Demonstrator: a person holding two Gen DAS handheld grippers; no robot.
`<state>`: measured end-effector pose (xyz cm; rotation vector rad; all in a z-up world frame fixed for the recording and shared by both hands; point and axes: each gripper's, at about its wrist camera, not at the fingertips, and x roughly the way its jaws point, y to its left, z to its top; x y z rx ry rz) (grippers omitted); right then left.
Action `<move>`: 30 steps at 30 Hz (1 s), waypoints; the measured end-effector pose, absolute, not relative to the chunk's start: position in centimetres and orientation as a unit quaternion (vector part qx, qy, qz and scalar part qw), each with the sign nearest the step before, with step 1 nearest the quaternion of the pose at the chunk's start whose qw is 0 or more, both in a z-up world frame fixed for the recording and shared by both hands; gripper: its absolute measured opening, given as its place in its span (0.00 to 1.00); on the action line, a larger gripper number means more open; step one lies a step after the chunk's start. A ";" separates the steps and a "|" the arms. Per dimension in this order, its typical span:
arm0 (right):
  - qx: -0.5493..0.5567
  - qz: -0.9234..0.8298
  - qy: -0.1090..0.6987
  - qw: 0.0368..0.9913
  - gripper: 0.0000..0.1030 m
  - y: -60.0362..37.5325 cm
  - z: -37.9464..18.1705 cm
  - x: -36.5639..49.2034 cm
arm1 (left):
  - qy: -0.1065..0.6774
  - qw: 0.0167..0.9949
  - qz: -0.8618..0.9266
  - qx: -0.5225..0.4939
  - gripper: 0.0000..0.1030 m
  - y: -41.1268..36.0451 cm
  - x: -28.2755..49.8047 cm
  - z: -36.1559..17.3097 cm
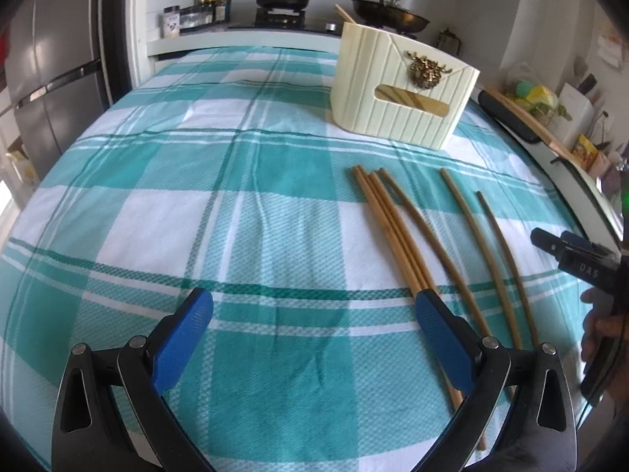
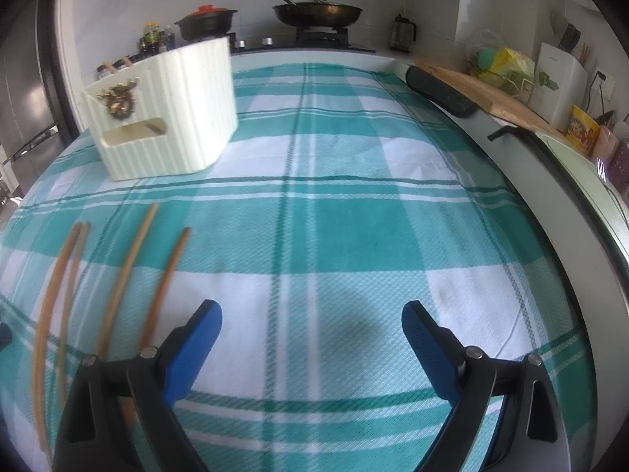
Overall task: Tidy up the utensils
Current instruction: 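Grasp a wooden chopstick with the left gripper while the right gripper grasps another chopstick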
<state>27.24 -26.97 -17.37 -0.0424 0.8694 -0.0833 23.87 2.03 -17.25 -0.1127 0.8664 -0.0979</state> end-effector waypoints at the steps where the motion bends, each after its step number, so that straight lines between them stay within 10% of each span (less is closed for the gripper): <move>1: -0.020 -0.030 0.418 0.908 0.92 -26.3 -17.2 26.8 | 0.421 0.905 -0.050 -0.047 0.99 1.5 24.2 -17.2; 14: -0.052 0.023 0.434 0.899 0.91 -20.9 -17.1 26.1 | 0.443 0.896 -0.024 0.000 1.00 0.0 26.1 -18.2; 30: -0.070 0.025 0.456 0.887 0.65 -19.7 -18.1 26.5 | 0.456 0.887 -0.039 -0.056 0.99 0.1 27.0 -18.1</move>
